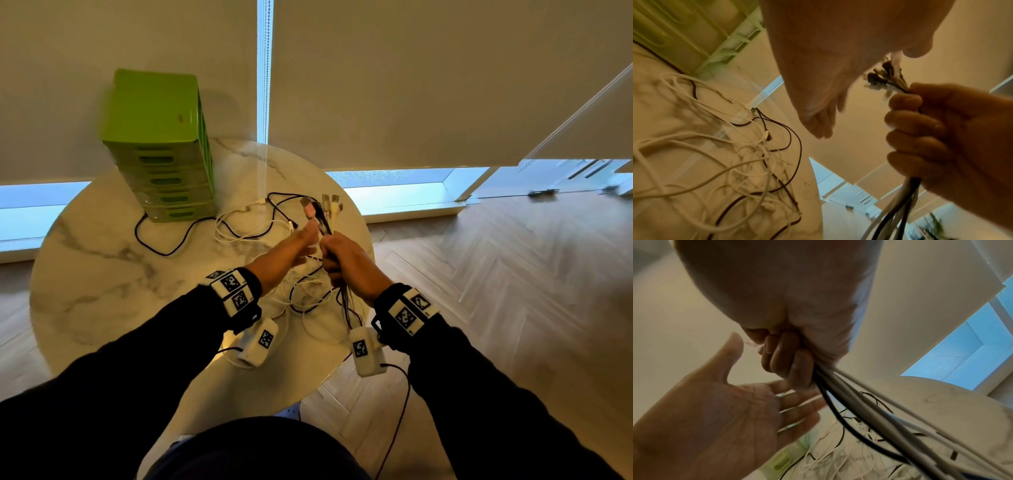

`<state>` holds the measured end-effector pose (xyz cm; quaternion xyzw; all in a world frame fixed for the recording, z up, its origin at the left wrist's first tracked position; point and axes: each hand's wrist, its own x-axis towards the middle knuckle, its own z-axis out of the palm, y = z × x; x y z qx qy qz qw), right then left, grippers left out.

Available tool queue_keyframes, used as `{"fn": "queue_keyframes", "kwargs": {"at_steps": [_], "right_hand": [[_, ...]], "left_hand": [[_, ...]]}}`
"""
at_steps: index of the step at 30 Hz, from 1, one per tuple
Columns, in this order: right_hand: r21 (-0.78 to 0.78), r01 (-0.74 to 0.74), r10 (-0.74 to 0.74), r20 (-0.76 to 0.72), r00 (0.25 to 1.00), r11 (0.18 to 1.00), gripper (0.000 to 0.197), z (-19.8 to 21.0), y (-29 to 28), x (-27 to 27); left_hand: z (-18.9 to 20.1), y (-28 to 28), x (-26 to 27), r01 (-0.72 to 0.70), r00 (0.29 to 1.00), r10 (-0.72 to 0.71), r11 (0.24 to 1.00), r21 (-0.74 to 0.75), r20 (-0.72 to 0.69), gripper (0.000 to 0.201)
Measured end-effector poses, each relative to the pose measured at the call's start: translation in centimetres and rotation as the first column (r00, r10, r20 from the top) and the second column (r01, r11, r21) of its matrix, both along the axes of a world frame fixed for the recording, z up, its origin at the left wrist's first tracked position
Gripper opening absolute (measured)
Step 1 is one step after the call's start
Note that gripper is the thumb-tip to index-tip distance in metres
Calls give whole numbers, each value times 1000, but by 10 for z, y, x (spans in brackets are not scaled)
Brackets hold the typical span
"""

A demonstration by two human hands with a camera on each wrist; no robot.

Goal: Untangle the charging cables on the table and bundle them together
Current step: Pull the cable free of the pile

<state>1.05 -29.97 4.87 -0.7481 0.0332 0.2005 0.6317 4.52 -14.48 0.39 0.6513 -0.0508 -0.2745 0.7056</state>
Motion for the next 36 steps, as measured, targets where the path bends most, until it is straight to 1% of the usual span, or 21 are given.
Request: {"fn": "queue_keyframes", "kwargs": {"at_steps": [1, 3, 4, 5, 7, 9, 11, 13, 15, 17, 18, 20, 21, 23, 25, 26, 29, 31, 32, 34, 36], "right_hand": [[26, -31, 32, -31, 999, 999, 27, -1, 2, -1], [13, -135, 136, -60, 989, 991, 25, -6, 9, -3], [-31, -188, 187, -42, 982, 982, 22, -11, 13, -4], [-62, -220, 219, -23, 975, 974, 17, -15, 16, -5], [-50, -214, 214, -17, 977, 976, 11, -20, 21, -6], [-35, -220, 219, -33, 975, 975, 17, -25, 22, -4], [-132, -314, 308, -68, 949, 940, 25, -32, 17, -3], [-222, -438, 409, -164, 897, 871, 30, -44, 5, 1], [-329, -526, 456, -269, 848, 784, 36, -57, -13, 9], [-510, -592, 478, -351, 805, 624, 41, -71, -31, 21], [-609, -579, 454, -368, 812, 542, 41, -78, -41, 26], [-771, -470, 355, -335, 873, 430, 32, -92, -60, 36], [-815, -410, 307, -301, 903, 408, 28, -97, -66, 39], [-854, -372, 296, -273, 915, 362, 22, -105, -66, 40], [-863, -431, 405, -307, 861, 263, 25, -109, -50, 34], [-845, -491, 484, -346, 804, 212, 28, -111, -36, 28], [-743, -666, 687, -452, 569, 62, 45, -114, 6, 10], [-665, -746, 750, -510, 422, -32, 62, -110, 21, 8], [-621, -782, 756, -538, 373, -56, 68, -107, 24, 17], [-539, -841, 747, -574, 335, -37, 77, -95, 26, 44], [-509, -858, 740, -550, 387, 70, 92, -78, 28, 78]], "left_hand": [[-3, 1, -2, 75, 997, -75, 997, -5, -7, 83], [-5, 0, -4, 36, 998, -40, 994, -107, -40, 58], [-6, 0, -4, 3, 999, -11, 989, -149, -54, 53], [-1, 0, -5, -13, 999, 7, 989, -149, -41, 49], [7, 2, -6, -31, 999, 34, 996, -81, 39, 47], [9, 5, -4, -82, 992, 84, 996, -28, 90, 50], [8, 10, 1, -117, 989, 125, 989, -93, 75, 48], [9, 14, 4, -138, 990, 129, 963, -230, -56, 44], [14, 20, 6, -173, 979, 127, 934, -312, -161, 45], [16, 26, 9, -220, 967, 153, 907, -359, -206, 44], [18, 30, 12, -261, 957, 184, 886, -383, -226, 43], [19, 38, 23, -369, 925, 281, 827, -424, -256, 40], [20, 42, 28, -430, 901, 340, 790, -437, -271, 38], [23, 47, 38, -536, 844, 445, 719, -442, -300, 32], [25, 50, 46, -602, 799, 525, 683, -414, -294, 20], [25, 50, 50, -623, 782, 560, 682, -384, -274, 15], [11, 52, 61, -646, 763, 622, 723, -245, -176, 19], [0, 55, 63, -639, 769, 629, 749, -174, -113, 17], [-4, 60, 64, -641, 767, 635, 753, -149, -92, 17], [-9, 70, 68, -665, 747, 660, 738, -113, -86, 20], [-11, 81, 72, -685, 728, 676, 715, -139, -112, 18]]}}
